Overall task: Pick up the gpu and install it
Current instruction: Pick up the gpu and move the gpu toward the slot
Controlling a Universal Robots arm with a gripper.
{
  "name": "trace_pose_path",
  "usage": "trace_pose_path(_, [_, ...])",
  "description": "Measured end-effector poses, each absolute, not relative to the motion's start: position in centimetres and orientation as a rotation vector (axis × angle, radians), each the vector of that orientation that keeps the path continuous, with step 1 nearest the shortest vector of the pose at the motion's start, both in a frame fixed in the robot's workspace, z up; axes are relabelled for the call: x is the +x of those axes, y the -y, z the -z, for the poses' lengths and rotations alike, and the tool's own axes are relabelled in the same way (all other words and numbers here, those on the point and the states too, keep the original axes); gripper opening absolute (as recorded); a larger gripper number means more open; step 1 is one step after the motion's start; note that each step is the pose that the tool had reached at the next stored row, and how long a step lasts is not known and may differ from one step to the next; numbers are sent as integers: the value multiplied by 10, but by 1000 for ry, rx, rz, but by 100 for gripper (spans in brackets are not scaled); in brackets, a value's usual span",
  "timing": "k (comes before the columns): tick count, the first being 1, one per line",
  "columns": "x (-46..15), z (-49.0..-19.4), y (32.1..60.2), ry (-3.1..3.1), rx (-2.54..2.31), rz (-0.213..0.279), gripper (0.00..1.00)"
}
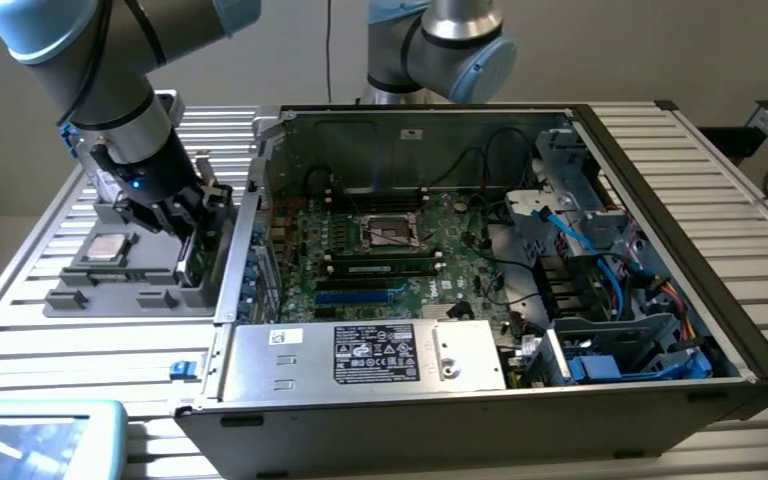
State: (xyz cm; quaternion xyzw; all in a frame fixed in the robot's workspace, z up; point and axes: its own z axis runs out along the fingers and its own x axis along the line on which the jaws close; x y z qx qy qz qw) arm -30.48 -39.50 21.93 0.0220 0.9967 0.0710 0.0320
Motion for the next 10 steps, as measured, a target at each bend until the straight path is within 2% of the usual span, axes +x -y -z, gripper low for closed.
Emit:
trace_pose_path(1, [-305,-219,395,-3069,68,-219,29])
trace_pose_path(10, [-305,-225,395,-3063,67,-218,29])
